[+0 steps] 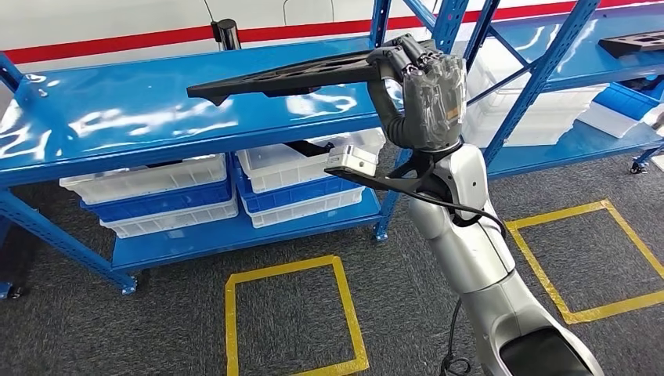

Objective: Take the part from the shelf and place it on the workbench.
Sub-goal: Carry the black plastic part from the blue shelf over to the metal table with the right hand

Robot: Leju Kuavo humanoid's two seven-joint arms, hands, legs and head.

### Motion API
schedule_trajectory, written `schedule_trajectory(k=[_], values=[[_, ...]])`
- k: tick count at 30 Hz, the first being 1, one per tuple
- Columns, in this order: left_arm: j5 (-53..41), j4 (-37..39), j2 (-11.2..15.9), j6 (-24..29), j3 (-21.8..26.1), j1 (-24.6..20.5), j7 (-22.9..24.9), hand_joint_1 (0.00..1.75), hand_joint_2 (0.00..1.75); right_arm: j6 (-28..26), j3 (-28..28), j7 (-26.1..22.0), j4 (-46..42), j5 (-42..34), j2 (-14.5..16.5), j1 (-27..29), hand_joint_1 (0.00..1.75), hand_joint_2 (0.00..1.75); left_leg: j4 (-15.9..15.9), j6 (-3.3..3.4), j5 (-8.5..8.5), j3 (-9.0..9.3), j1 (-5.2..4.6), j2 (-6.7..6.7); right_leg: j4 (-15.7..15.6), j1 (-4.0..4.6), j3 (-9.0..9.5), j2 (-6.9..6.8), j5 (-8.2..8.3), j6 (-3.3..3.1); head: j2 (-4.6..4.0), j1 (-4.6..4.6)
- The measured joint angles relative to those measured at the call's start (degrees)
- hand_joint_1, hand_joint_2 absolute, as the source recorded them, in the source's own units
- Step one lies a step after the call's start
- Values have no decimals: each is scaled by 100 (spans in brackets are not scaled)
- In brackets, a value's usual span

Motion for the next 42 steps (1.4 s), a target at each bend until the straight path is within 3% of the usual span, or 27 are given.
schedule_trajectory(k=[1,2,3,5,7,8,10,11,12,14,15,16,18,20,22,23,26,28,30,31,33,35,36,38,40,41,42], values=[[0,0,-5,1,1,-7,0,0,175,-1,-10,0,0,-1,-3,4,175,175,-33,107,166,-194,-18,19,466,7,-112,5,-204,54,0,15],[0,-1,-7,2,1,-12,0,0,175,-2,-16,0,-1,-2,-5,7,175,175,-31,123,308,-370,-26,31,876,3,-139,13,-399,70,0,25],[-1,-1,-9,16,1,-12,1,0,175,-1,-18,1,-1,-27,-7,12,175,175,-29,107,382,-459,-25,35,777,3,39,14,-268,132,0,26],[-13,-1,-9,127,0,-6,12,0,175,-12,-62,-24,-31,-289,-21,119,175,175,-21,59,516,-593,-27,30,7,11,686,12,-128,160,0,29],[-30,-2,7,283,5,36,22,0,175,-86,-203,-223,-104,-841,-60,437,175,175,-29,-2,639,-640,-34,6,-860,48,1272,20,-264,68,1,31],[-35,-2,21,334,14,72,24,0,175,-138,-289,-377,-137,-1109,-82,622,175,175,-50,-33,701,-642,-38,-6,-1082,73,1395,26,-332,22,1,36],[-38,2,57,359,38,150,17,0,175,-208,-414,-603,-150,-1373,-125,898,175,175,-96,-94,785,-665,-33,-19,-1120,42,1333,31,-276,-61,0,34],[-38,4,76,364,48,181,18,0,175,-217,-453,-651,-149,-1421,-137,982,175,175,-47,-120,680,-708,-27,-24,-1110,8,1279,30,-216,-125,0,27],[-39,7,90,368,54,204,19,0,175,-218,-482,-668,-149,-1441,-146,1048,175,175,105,-143,451,-771,-20,-28,-1111,-27,1214,26,-138,-194,0,13],[-42,8,106,374,56,222,20,0,175,-203,-516,-679,-149,-1465,-149,1142,175,175,752,-179,-205,-931,-7,-30,-1106,-33,1055,20,20,-285,0,-4],[-43,9,109,375,56,225,21,0,175,-183,-532,-675,-149,-1485,-148,1179,175,175,1145,-197,-432,-992,-4,-31,-1100,-19,967,18,92,-298,0,-8],[-44,9,113,375,56,227,25,0,175,-152,-551,-669,-148,-1518,-146,1212,175,175,1463,-213,-508,-1011,-2,-30,-1090,-8,878,15,155,-297,0,-7],[-51,10,122,372,56,234,32,0,175,-66,-601,-668,-148,-1647,-143,1275,175,175,1601,-223,-302,-816,6,-29,-1046,1,705,12,256,-271,0,-9],[-68,10,135,363,56,237,35,0,175,1,-659,-693,-149,-1793,-141,1328,175,175,995,-202,-125,-261,9,-31,-963,7,551,13,320,-227,0,-11],[-90,9,149,356,56,235,35,0,175,21,-721,-716,-151,-1867,-139,1362,175,175,282,-154,-252,244,-10,-38,-893,26,460,9,377,-158,0,-2],[-98,8,154,355,56,234,35,0,175,23,-743,-720,-152,-1880,-138,1374,175,175,96,-132,-337,349,-28,-41,-880,30,432,5,413,-115,0,2],[-100,11,156,352,56,239,37,0,175,27,-789,-725,-153,-1900,-137,1410,175,175,-26,17,-244,284,-34,-12,-820,40,329,7,432,-11,0,10],[-99,14,156,352,57,240,38,0,175,27,-820,-731,-153,-1909,-139,1426,175,175,-76,132,-87,155,-19,24,-465,43,166,18,73,-55,0,28],[-101,13,161,352,58,239,40,0,175,30,-853,-736,-152,-1923,-140,1441,175,175,-76,163,61,-23,-29,37,220,25,-11,23,-400,-100,0,44],[-101,13,160,352,58,240,43,0,175,39,-873,-737,-152,-1937,-143,1451,175,175,-73,159,135,-117,-29,40,540,16,-51,24,-514,-72,0,44],[-101,13,157,350,58,242,50,0,175,66,-910,-746,-150,-1974,-155,1468,175,175,-67,131,276,-298,-19,47,733,-12,79,24,-403,67,0,44],[-97,12,157,349,58,244,52,0,175,101,-930,-769,-149,-2017,-169,1464,175,175,-58,71,409,-450,-7,49,150,-61,582,23,-158,189,0,47],[-92,11,160,349,58,246,48,0,175,122,-934,-786,-148,-2042,-174,1450,175,175,-51,33,472,-509,-11,47,-316,-60,913,30,-153,196,0,54],[-73,10,167,354,67,251,29,0,175,173,-944,-827,-131,-2105,-182,1397,175,175,-63,-35,602,-570,-40,41,-952,-34,1287,48,-265,109,0,48],[-31,13,167,360,93,277,-5,0,175,227,-950,-875,-77,-2173,-186,1316,175,175,-110,-83,730,-604,-50,40,-1052,-15,1252,52,-251,-10,0,30],[-10,15,166,362,116,300,-28,0,175,249,-949,-897,-34,-2198,-185,1269,175,175,-95,-106,695,-638,-39,39,-1041,-32,1208,42,-195,-66,1,22],[12,17,165,363,139,327,-53,0,175,266,-947,-914,9,-2215,-180,1224,175,175,1,-130,542,-688,-25,36,-1031,-48,1155,32,-134,-139,1,14]])
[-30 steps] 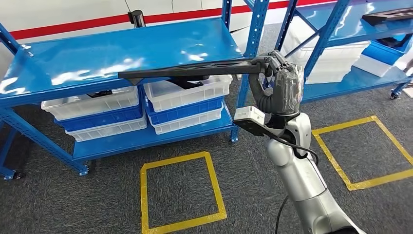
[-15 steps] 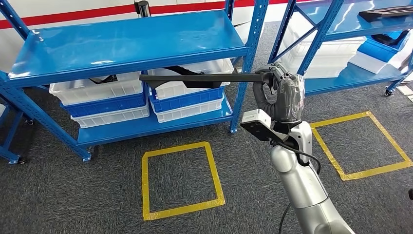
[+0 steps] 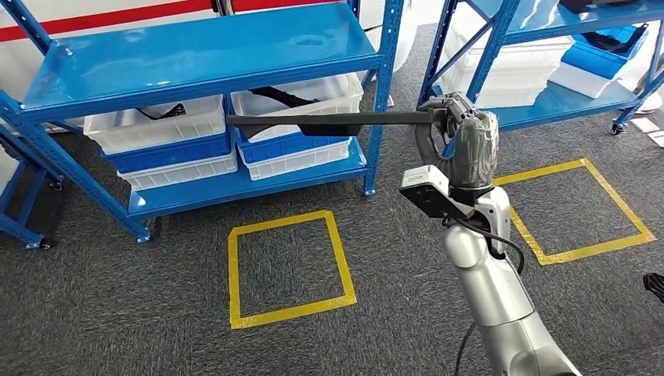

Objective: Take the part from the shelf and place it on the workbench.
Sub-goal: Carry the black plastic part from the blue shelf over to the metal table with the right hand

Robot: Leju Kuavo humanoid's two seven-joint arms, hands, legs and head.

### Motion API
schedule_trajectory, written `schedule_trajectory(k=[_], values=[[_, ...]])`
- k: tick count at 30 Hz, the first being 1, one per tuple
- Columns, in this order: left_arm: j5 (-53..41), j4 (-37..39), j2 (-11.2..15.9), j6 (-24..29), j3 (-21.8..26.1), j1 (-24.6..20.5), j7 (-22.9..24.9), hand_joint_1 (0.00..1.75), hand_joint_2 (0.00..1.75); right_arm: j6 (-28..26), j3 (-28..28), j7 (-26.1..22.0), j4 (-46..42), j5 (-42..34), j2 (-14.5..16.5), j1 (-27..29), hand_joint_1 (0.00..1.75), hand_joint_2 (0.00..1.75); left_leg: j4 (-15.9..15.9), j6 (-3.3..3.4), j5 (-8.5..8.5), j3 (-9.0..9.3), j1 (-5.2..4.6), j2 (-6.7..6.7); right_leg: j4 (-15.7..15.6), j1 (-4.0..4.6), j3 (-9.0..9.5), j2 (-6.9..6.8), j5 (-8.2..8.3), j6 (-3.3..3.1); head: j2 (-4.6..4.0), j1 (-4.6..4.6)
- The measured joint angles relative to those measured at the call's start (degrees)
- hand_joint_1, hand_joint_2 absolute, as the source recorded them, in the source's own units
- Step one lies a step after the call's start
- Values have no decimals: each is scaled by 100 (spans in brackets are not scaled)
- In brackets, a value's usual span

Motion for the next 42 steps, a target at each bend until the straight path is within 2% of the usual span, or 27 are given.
schedule_trajectory(k=[1,3,4,5,7,9,10,12,14,16,18,20,22,24,26,28,29,30,31,32,33,35,36,37,39,40,42], values=[[21,2,-1,1,24,24,-25,0,175,10,4,-10,39,-9,8,-43,175,175,218,-21,-262,-73,12,-8,2,-15,-62,-9,68,-67,0,-11],[47,2,1,1,61,47,-66,0,175,22,16,-19,108,-13,24,-116,175,175,996,-46,-895,-259,20,-32,13,14,-202,-19,198,-147,-1,-26],[55,2,2,1,75,50,-79,0,175,25,21,-20,139,-15,31,-143,175,175,1388,-52,-1073,-325,20,-41,22,32,-282,-22,257,-156,-1,-29],[59,2,1,1,84,52,-87,0,175,26,23,-22,170,-16,36,-164,175,175,1644,-51,-1110,-321,21,-46,36,45,-365,-26,310,-154,-1,-29],[64,2,-2,1,92,55,-98,0,175,27,27,-26,218,-19,47,-195,175,175,1528,-27,-884,-30,21,-47,79,57,-517,-29,393,-135,-1,-31],[67,1,0,1,94,53,-103,0,175,27,32,-28,244,-19,50,-220,175,175,878,18,-718,489,17,-62,119,64,-616,-25,447,-99,-1,-32],[67,-1,2,1,95,51,-104,0,175,28,34,-28,252,-17,50,-232,175,175,524,41,-744,732,8,-75,135,75,-645,-25,476,-73,0,-27],[67,-2,2,2,98,50,-109,0,175,29,41,-35,273,-15,51,-262,175,175,56,90,-826,1025,-27,-98,148,89,-691,-28,548,14,0,-16],[68,-2,-1,3,103,55,-111,0,175,29,49,-41,291,-18,53,-283,175,175,-20,139,-801,1026,-57,-94,139,88,-721,-29,615,92,-1,-13],[73,-2,-8,3,110,53,-114,0,175,29,52,-43,309,-24,52,-294,175,175,-67,214,-722,984,-46,-62,219,88,-790,-23,528,110,-1,-11],[85,-3,-14,3,130,48,-127,0,175,29,54,-45,332,-30,52,-316,175,175,-95,284,-622,889,-31,-34,591,83,-950,-15,190,71,-1,1],[105,-4,-14,5,161,47,-150,0,175,29,58,-46,363,-37,57,-337,175,175,-89,308,-525,758,-35,-30,1255,74,-1156,-10,-213,42,-1,9],[120,-3,-16,9,187,50,-170,0,175,29,66,-50,410,-40,73,-358,175,175,-83,302,-418,617,-36,-23,1787,62,-1239,-10,-371,99,-1,9],[145,-3,-28,20,208,51,-186,0,175,29,79,-62,474,-31,114,-406,175,175,-72,277,-312,478,-34,-15,1680,48,-1001,-10,-169,227,-1,8],[182,-4,-43,39,240,51,-197,0,175,29,100,-81,540,-15,177,-493,175,175,-52,224,-219,364,-38,-11,937,30,-466,-10,50,295,-1,8],[209,-4,-50,63,282,51,-209,0,175,29,126,-101,598,11,253,-596,175,175,-47,161,-112,288,-50,-6,222,70,-41,10,9,232,0,1],[220,-3,-51,74,304,53,-216,0,175,29,139,-109,626,25,287,-646,175,175,-61,134,-50,261,-55,-3,56,104,34,19,-43,185,0,-3],[229,-3,-54,85,324,61,-224,0,175,29,151,-115,659,40,318,-686,175,175,-81,107,14,242,-58,-5,-10,131,26,26,-39,139,0,-8],[243,-1,-54,93,344,75,-236,0,175,31,162,-124,706,54,345,-729,175,175,-89,81,37,209,-50,-13,-14,96,-11,20,2,89,-1,-8],[258,0,-56,98,359,94,-247,0,175,34,176,-131,759,66,375,-769,175,175,-46,52,-44,165,-44,-24,-15,71,-63,13,54,25,0,-14],[276,1,-57,101,374,112,-260,0,175,37,188,-139,815,78,408,-811,175,175,90,23,-235,103,-37,-35,-17,40,-122,5,116,-55,0,-20],[301,2,-58,102,415,136,-287,0,175,43,214,-158,925,97,479,-909,175,175,699,-23,-847,-56,-26,-52,-6,35,-270,-5,244,-167,0,-35],[306,2,-58,103,439,140,-300,0,175,43,224,-169,976,104,512,-955,175,175,1082,-40,-1081,-119,-22,-55,3,49,-347,-9,308,-195,-1,-35],[309,2,-57,104,462,142,-315,0,175,43,237,-180,1028,110,541,-996,175,175,1394,-53,-1171,-143,-19,-58,13,61,-430,-12,367,-195,-1,-37],[322,2,-59,110,492,142,-358,0,175,41,262,-195,1108,129,589,-1043,175,175,1522,-54,-921,26,-14,-59,44,75,-597,-13,467,-180,-1,-37],[334,2,-60,112,503,141,-388,0,175,39,273,-199,1132,142,607,-1053,175,175,1323,-40,-734,229,-13,-61,63,78,-670,-12,507,-166,-1,-38],[368,0,-59,113,524,139,-455,0,175,37,287,-201,1154,171,635,-1068,175,175,581,6,-685,786,-27,-71,96,99,-770,-12,578,-123,-1,-35]])
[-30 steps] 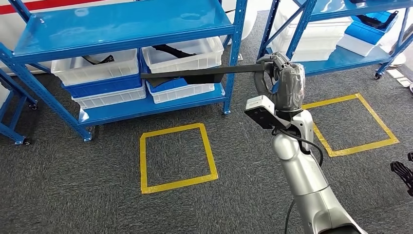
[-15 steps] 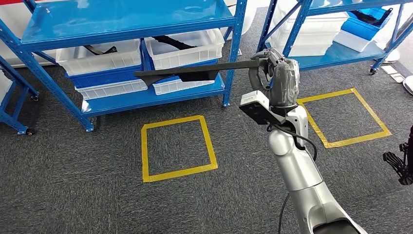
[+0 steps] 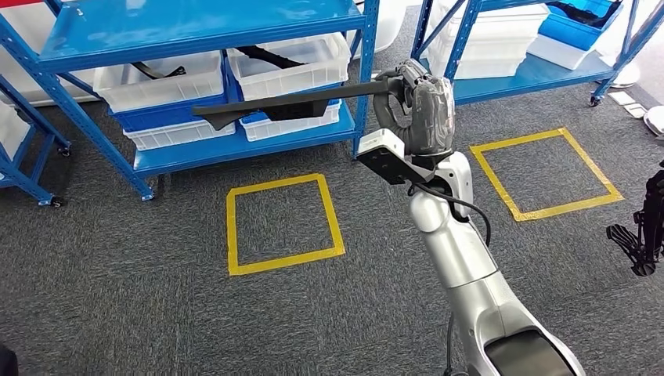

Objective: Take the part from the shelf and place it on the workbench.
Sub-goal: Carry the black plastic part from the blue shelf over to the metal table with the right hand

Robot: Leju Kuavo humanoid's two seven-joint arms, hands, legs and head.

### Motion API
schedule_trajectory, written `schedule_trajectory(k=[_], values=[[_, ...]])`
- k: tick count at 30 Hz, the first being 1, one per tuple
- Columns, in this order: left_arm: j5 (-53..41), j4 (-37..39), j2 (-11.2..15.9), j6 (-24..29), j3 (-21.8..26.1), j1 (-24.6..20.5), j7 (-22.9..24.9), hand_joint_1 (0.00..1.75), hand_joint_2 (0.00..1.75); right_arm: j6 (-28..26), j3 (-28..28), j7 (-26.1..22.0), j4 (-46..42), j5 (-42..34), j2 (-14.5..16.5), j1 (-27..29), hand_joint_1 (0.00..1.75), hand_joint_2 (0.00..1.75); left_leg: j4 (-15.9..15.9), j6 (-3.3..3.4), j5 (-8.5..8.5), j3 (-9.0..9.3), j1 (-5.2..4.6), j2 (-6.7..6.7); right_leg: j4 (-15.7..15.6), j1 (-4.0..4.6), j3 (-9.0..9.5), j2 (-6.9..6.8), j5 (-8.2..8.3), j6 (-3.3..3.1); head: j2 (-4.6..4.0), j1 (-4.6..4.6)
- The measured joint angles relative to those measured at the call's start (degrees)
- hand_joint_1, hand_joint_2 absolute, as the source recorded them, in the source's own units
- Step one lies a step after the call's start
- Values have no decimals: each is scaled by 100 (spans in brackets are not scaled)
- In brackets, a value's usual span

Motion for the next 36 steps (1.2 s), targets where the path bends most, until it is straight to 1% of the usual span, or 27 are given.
schedule_trajectory(k=[1,2,4,5,6,7,8,10,11,12,14,15,16,18,20,21,22,24,25,26,27,28,30,31,32,34,36], values=[[19,-1,-1,-1,19,-1,-26,0,175,-1,6,-1,7,11,11,-15,175,175,-328,24,-83,212,-12,-4,7,12,-27,-3,41,33,0,3],[37,-2,-1,-1,43,-1,-48,0,175,-2,14,-3,14,19,24,-35,175,175,-559,41,-179,342,-28,-5,7,19,-50,-6,85,69,0,6],[79,-2,-10,-1,93,1,-76,0,175,-2,26,-6,29,21,42,-76,175,175,-709,85,-188,356,-21,10,13,38,-106,-10,153,136,0,9],[97,-3,-17,-2,113,4,-88,0,175,-2,29,-6,37,19,48,-89,175,175,-741,123,-156,336,-9,23,62,45,-162,-7,125,150,0,10],[117,-3,-23,-2,128,7,-98,0,175,-1,30,-6,44,17,49,-102,175,175,-770,171,-113,304,7,36,202,53,-242,-2,27,145,0,20],[131,-3,-31,-4,144,12,-108,0,175,-1,31,-7,53,16,49,-113,175,175,-779,213,-62,264,19,49,459,48,-357,1,-136,128,0,31],[138,-3,-32,-5,162,16,-119,0,175,-1,33,-6,64,15,49,-120,175,175,-778,235,-18,209,13,55,833,31,-498,7,-342,111,0,40],[144,-2,-35,-11,198,29,-130,0,175,-1,38,-5,88,14,49,-119,175,175,-774,237,67,103,12,60,1562,1,-712,8,-671,124,0,54],[144,-2,-37,-14,214,36,-133,0,175,-1,41,-4,98,14,49,-115,175,175,-771,226,104,58,13,61,1693,-13,-697,8,-731,159,0,55],[142,-2,-39,-16,225,45,-135,0,175,-2,43,-3,104,13,47,-113,175,175,-767,210,134,23,15,62,1561,-28,-550,7,-701,208,0,58],[131,-3,-41,-18,238,59,-139,0,175,-4,46,1,106,13,43,-114,175,175,-743,171,171,-22,22,64,732,-68,6,1,-523,301,0,58],[124,-3,-39,-18,241,62,-141,0,175,-5,46,3,104,13,39,-114,175,175,-720,143,184,-49,18,66,330,-70,254,5,-451,311,0,58],[119,-3,-35,-18,243,64,-143,0,175,-9,46,4,99,11,37,-113,175,175,-699,113,199,-75,10,68,66,-67,400,9,-410,294,0,57],[115,-3,-32,-18,245,71,-149,0,175,-14,42,8,89,7,25,-97,175,175,-681,42,238,-121,-2,71,-28,-33,431,26,-387,221,1,55],[115,-2,-34,-18,245,85,-154,0,175,-16,35,13,82,7,15,-82,175,175,-649,-15,218,-157,17,65,-20,-64,394,31,-341,142,1,52],[115,-2,-35,-18,245,90,-155,0,175,-16,34,16,77,8,14,-82,175,175,-540,-40,121,-208,28,59,-23,-80,379,31,-316,97,0,51],[114,-2,-33,-18,246,92,-156,0,175,-16,34,17,72,9,15,-82,175,175,-319,-62,-44,-305,38,49,-30,-95,360,30,-288,50,0,47],[115,-2,-25,-20,246,95,-158,0,175,-16,34,20,65,8,15,-80,175,175,412,-98,-470,-607,46,36,-26,-70,302,27,-247,-17,0,41],[115,-2,-22,-22,247,99,-159,0,175,-16,34,20,65,8,15,-75,175,175,759,-107,-616,-745,47,33,-23,-52,273,27,-228,-39,0,40],[116,-2,-21,-26,247,103,-159,0,175,-16,34,20,65,7,15,-68,175,175,948,-104,-663,-807,46,32,-21,-35,249,27,-212,-54,0,39],[116,-2,-20,-30,247,106,-159,0,175,-16,34,20,65,7,14,-62,175,175,910,-89,-598,-752,46,32,-19,-19,234,28,-199,-61,0,39],[116,-2,-19,-32,247,109,-160,0,175,-16,34,20,63,7,14,-57,175,175,648,-62,-443,-582,44,31,-18,-5,229,30,-189,-62,0,39],[115,-2,-6,-33,247,108,-161,0,175,-16,32,20,50,6,13,-59,175,175,-158,21,-125,-114,25,17,-15,25,225,33,-172,-43,0,42],[113,-2,1,-33,247,107,-162,0,175,-16,32,22,42,0,12,-64,175,175,-450,56,-48,44,8,10,-11,36,213,33,-160,-24,0,41],[111,-2,9,-33,247,107,-162,0,175,-16,31,30,34,-13,13,-65,175,175,-609,85,-28,118,-12,3,-8,42,196,31,-144,2,0,43],[108,-2,14,-33,248,113,-164,0,175,-17,26,51,16,-62,14,-60,175,175,-682,135,-6,120,-30,7,-12,46,162,26,-112,67,0,41],[105,-2,10,-33,249,119,-165,0,175,-20,8,66,-10,-104,10,-57,175,175,-760,201,76,116,-13,33,144,46,59,24,-213,109,0,46]])
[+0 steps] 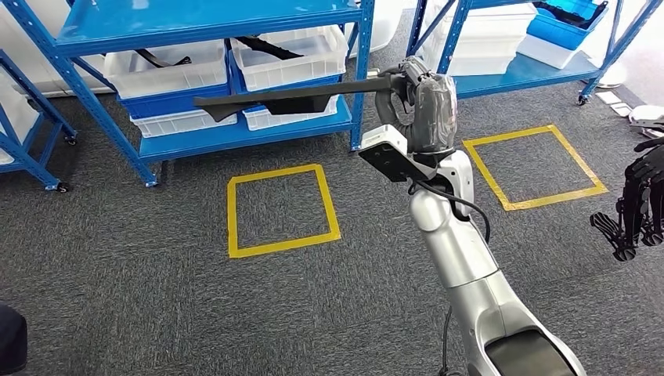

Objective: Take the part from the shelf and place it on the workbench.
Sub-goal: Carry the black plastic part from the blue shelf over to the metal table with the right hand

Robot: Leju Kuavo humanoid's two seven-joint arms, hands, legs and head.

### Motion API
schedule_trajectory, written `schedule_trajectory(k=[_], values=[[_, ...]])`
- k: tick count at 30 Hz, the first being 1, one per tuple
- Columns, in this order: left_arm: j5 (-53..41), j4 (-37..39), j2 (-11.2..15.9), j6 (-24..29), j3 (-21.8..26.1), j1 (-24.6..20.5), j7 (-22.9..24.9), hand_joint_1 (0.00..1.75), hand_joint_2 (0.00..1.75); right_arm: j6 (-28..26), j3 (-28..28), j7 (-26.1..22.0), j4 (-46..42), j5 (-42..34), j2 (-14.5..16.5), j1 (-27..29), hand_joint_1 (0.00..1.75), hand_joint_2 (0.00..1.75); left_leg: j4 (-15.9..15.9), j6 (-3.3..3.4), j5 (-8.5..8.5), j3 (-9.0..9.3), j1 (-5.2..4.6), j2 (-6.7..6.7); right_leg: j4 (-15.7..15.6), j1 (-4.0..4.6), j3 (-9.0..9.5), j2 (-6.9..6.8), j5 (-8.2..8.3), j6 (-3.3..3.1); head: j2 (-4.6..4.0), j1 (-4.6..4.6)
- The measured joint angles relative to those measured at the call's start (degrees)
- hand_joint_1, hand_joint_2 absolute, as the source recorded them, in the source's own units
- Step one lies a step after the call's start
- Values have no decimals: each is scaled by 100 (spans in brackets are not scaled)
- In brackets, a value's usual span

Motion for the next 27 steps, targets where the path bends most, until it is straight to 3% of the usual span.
schedule_trajectory(k=[3,4,5,6,8,9,11,13,15,16,18,20,21,22,24,26,27], values=[[-6,0,-8,1,0,2,0,0,175,-3,-28,9,-16,-43,-18,20,175,175,-46,50,78,-55,15,76,1038,-33,-469,-3,-492,-2,0,11],[-7,0,-12,4,0,4,1,0,175,-2,-37,10,-17,-69,-24,43,175,175,-44,49,89,-74,15,107,1359,-49,-597,-4,-600,23,0,11],[-7,0,-18,7,0,4,3,0,175,0,-45,11,-17,-97,-27,65,175,175,-41,44,97,-86,16,137,1481,-66,-625,-6,-623,67,0,11],[-7,0,-26,10,0,4,4,0,175,4,-55,9,-18,-130,-31,82,175,175,-35,38,101,-91,20,173,1366,-86,-537,-18,-558,127,0,12],[-6,0,-37,15,2,4,5,0,175,16,-75,-17,-26,-197,-34,94,175,175,2,-1,85,-98,18,252,551,-116,-94,-180,-277,234,0,15],[-5,0,-38,19,6,4,4,0,175,20,-83,-42,-32,-238,-34,94,175,175,29,-33,73,-108,6,292,179,-111,92,-252,-162,236,0,15],[-1,0,-34,24,22,5,-2,0,175,24,-96,-96,-41,-327,-37,95,175,175,69,-90,61,-130,-32,362,-138,-88,229,-317,-79,173,0,10],[15,0,-40,27,47,6,-17,0,175,23,-108,-154,-43,-426,-40,96,175,175,71,-119,70,-136,-23,436,-137,-98,205,-204,-41,103,1,0],[38,0,-42,31,84,5,-43,0,175,21,-118,-215,-43,-530,-40,84,175,175,159,-170,-31,-174,23,361,-145,-124,190,-108,-1,31,0,-1],[47,0,-43,32,107,5,-60,0,175,19,-121,-240,-40,-576,-38,73,175,175,311,-192,-161,-237,40,261,-151,-135,182,-69,17,-9,0,-4],[65,0,-43,34,145,9,-91,0,175,10,-123,-280,-26,-650,-26,52,175,175,912,-216,-538,-496,51,63,-152,-129,147,12,46,-74,0,-10],[97,0,-40,39,183,16,-110,0,175,-11,-123,-304,3,-699,-13,47,175,175,1605,-216,-830,-812,51,1,-150,-108,109,111,70,-115,0,-15],[112,0,-40,41,203,20,-114,0,175,-21,-124,-310,19,-715,-10,47,175,175,1784,-207,-862,-894,51,-6,-149,-98,96,164,81,-130,0,-16],[125,0,-42,43,223,25,-116,0,175,-31,-127,-314,34,-725,-8,47,175,175,1792,-191,-800,-891,51,-14,-149,-89,91,221,88,-138,0,-16],[132,0,-43,44,256,30,-117,0,175,-38,-132,-320,54,-729,-7,42,175,175,1267,-139,-461,-610,51,-76,-148,-77,95,337,102,-139,0,-15],[135,0,-34,51,283,35,-119,0,175,-62,-134,-324,69,-716,-5,19,175,175,524,-72,-170,-226,58,-332,-143,-63,85,454,122,-107,0,-9],[141,0,-32,63,296,38,-121,0,175,-85,-136,-325,79,-705,-3,1,175,175,275,-53,-104,-103,55,-430,-139,-64,60,513,141,-78,0,-14]])
